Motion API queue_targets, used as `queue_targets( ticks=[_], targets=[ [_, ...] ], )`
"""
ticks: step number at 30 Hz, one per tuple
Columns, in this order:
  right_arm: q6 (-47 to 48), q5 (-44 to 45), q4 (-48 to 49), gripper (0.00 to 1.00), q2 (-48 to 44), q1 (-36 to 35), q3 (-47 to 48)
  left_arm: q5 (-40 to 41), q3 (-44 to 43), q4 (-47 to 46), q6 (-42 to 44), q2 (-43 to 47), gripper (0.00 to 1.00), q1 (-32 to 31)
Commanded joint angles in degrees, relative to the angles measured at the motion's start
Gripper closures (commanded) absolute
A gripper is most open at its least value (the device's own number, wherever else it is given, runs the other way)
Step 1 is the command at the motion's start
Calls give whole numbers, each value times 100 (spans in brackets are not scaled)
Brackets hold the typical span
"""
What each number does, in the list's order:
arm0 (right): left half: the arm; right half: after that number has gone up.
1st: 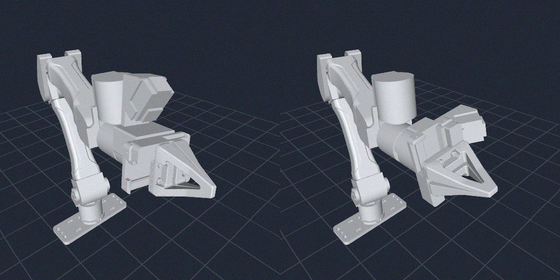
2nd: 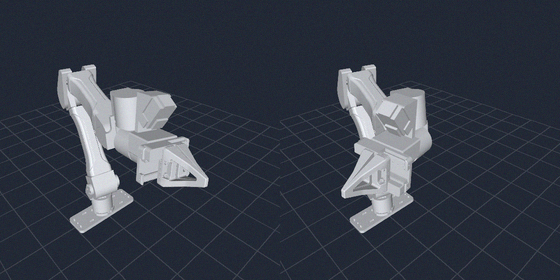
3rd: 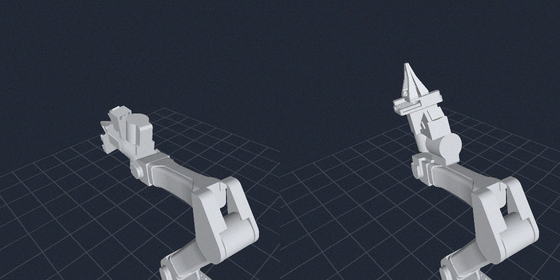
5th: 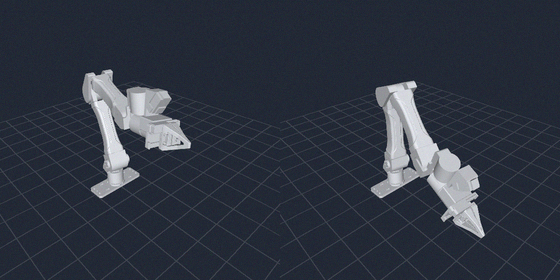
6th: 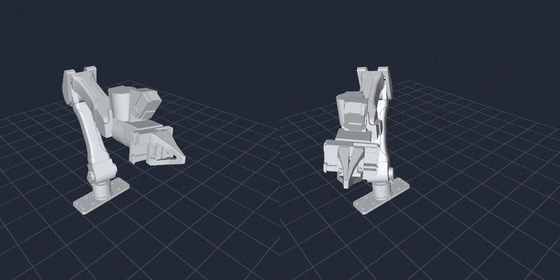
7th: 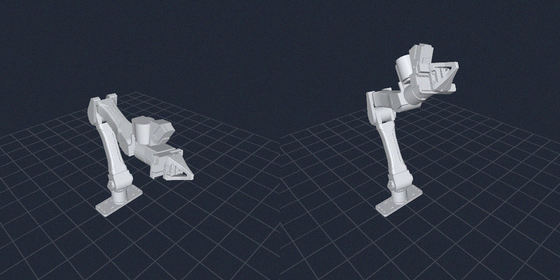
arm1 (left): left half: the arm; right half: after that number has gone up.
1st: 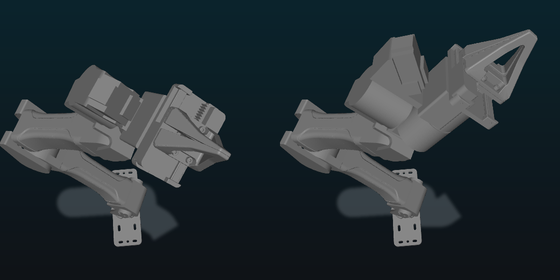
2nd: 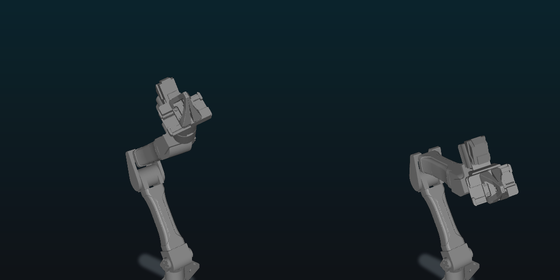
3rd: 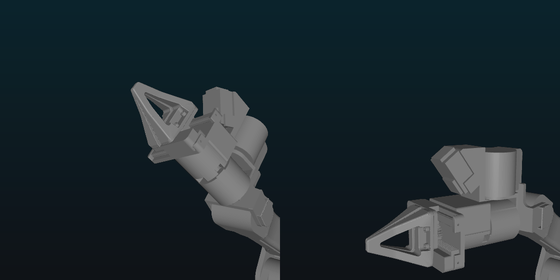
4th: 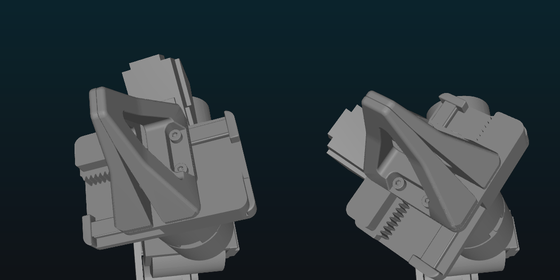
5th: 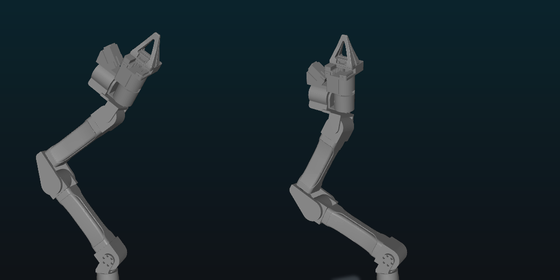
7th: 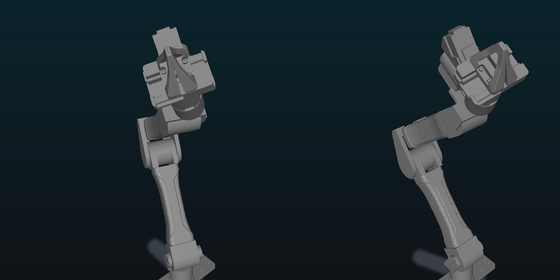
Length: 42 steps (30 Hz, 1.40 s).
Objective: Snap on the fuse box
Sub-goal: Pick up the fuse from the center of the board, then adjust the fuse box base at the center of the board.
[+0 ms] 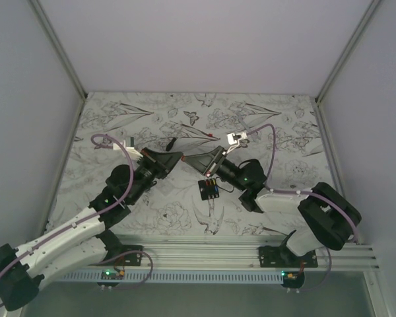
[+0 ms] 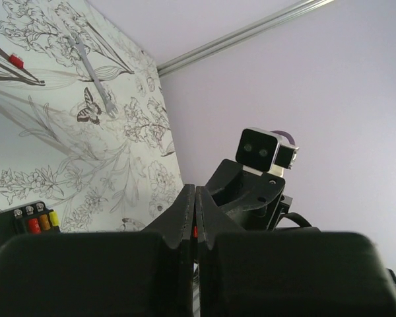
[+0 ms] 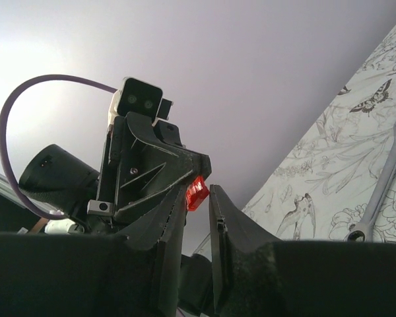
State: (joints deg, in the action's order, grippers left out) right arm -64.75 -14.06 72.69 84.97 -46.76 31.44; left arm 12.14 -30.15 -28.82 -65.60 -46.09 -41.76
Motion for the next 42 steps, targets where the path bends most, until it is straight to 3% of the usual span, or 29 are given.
queue_targets(
  ticks=[1,3,8,11,13,16,19,24,28,33,42],
  targets=[
    [-127,-13,358,76,53,-62,211,149,86,-352,-128,111,100,-57],
    [-160,-25,404,79,104,-62,229,149,103,-358,-153,129,100,-52],
    [-233,-82,547,99,209,-66,240,220,155,-357,-137,129,100,-62],
    [-85,-134,295,100,109,-53,216,330,267,-344,-26,162,100,-63],
    [127,-146,-146,100,-60,-25,194,411,386,-303,107,206,89,-65],
    [607,-133,-1328,100,-463,49,217,563,486,51,269,309,70,-56],
    [1348,18,-3107,100,-926,71,452,604,493,596,414,437,59,-57],
    [2390,528,-5764,100,-1398,71,949,443,459,1360,743,432,47,-54],
    [2832,1087,-7127,100,-1658,71,1184,24,436,1712,909,67,42,-56],
    [3223,1995,-8351,100,-1850,103,1354,-512,387,1763,807,-869,41,-73],
    [3517,2334,-9058,100,-1793,309,1429,-641,-266,1745,806,-2585,58,-386]
  ],
)
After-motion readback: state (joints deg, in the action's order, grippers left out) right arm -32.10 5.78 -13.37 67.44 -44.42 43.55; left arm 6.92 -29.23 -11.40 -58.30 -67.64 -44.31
